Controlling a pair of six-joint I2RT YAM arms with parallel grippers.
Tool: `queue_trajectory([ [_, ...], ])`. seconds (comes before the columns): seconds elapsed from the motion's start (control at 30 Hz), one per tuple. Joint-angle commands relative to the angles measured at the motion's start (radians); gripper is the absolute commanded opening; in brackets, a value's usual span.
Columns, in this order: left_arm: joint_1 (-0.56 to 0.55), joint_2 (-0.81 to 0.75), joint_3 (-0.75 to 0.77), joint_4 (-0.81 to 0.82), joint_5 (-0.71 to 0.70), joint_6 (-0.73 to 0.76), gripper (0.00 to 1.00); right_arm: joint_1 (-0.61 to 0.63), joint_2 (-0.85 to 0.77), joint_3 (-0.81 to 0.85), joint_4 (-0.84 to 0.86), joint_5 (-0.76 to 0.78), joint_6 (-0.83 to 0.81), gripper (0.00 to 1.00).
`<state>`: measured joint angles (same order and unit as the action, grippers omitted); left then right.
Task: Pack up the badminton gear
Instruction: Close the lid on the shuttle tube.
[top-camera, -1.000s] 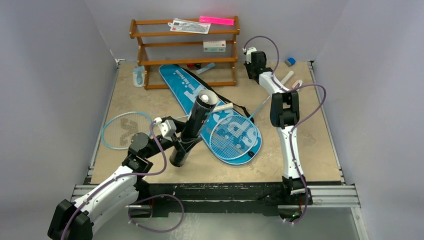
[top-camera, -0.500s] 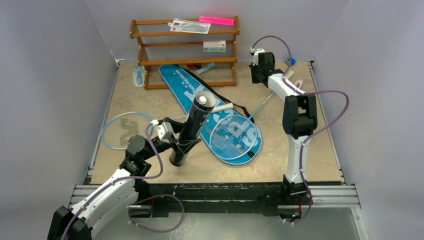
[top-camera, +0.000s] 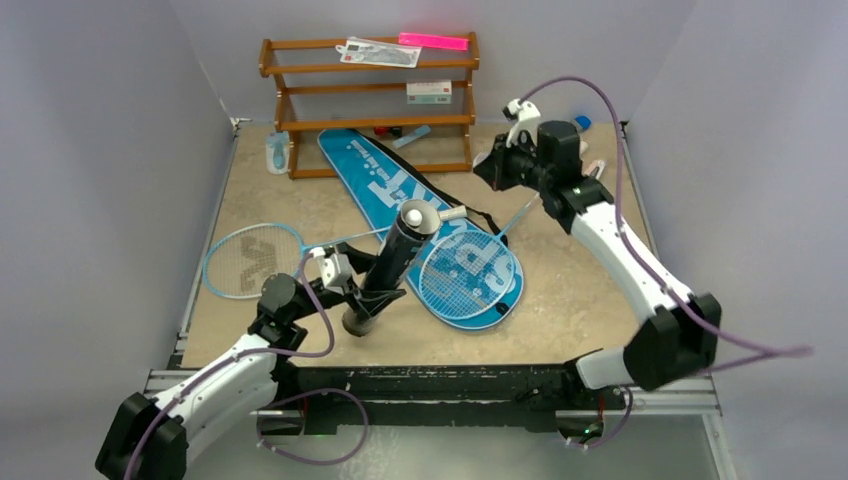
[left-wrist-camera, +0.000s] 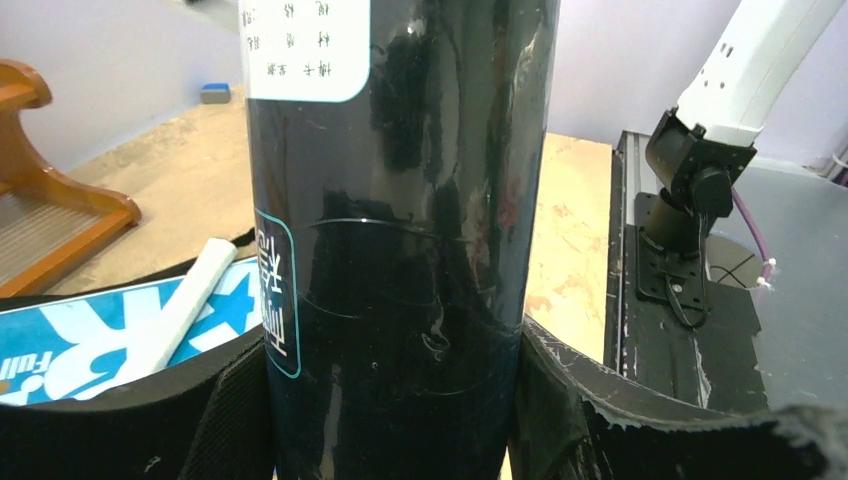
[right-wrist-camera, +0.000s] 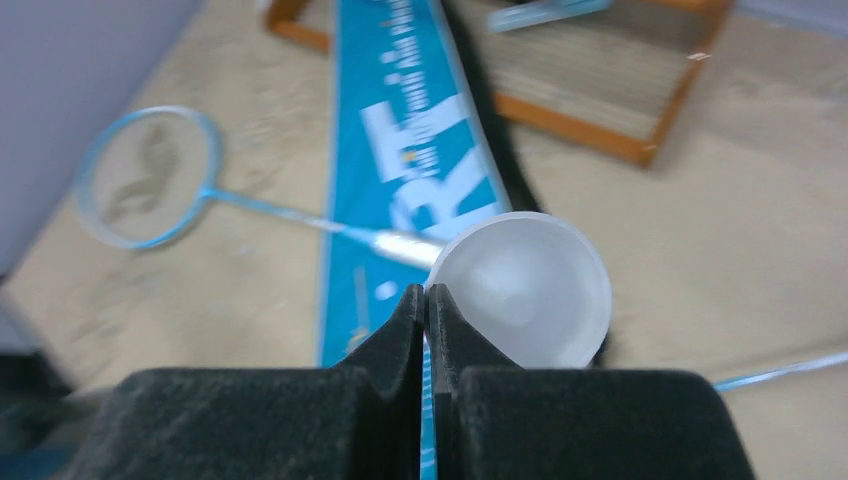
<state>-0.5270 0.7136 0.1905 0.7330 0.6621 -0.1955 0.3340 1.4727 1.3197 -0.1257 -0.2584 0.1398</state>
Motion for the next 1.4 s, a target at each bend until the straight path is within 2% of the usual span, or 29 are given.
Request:
queue_trajectory([
  [0.0,-0.005,0.074,-0.042,0.22,0.06,-0.036,0.36,-0.007,-0.187,-0.121,0.042,-0.284,0.205,0.0],
  [0.07,-0.005,0.113,-0.058,0.315,0.078,-0.047,0.36,-0.007,-0.274,-0.124,0.012,-0.337,0.213,0.0],
  [0.2,-0.005,0.178,-0.076,0.504,0.08,-0.079,0.37,-0.007,-0.395,-0.061,-0.117,-0.322,0.187,0.0],
  [0.4,-0.006,0.275,-0.056,0.694,0.032,-0.154,0.38,-0.007,-0.483,0.02,-0.195,-0.369,0.166,0.0],
  [0.73,-0.005,0.386,-0.003,0.697,-0.053,-0.059,0.47,-0.007,-0.523,-0.025,-0.182,-0.449,0.17,0.0],
  [0.93,-0.006,0.549,0.045,0.824,-0.107,-0.048,0.56,-0.007,-0.527,-0.059,-0.178,-0.435,0.167,0.0],
  [1.07,-0.006,0.691,0.06,0.981,-0.128,-0.073,0.57,-0.007,-0.525,-0.063,-0.184,-0.438,0.162,0.0],
  [1.17,-0.007,0.761,0.092,0.991,-0.118,-0.086,0.57,-0.007,-0.529,-0.066,-0.19,-0.428,0.157,0.0],
  [1.37,-0.009,0.755,0.095,0.991,-0.116,-0.05,0.57,-0.007,-0.512,-0.096,-0.171,-0.411,0.156,0.0],
])
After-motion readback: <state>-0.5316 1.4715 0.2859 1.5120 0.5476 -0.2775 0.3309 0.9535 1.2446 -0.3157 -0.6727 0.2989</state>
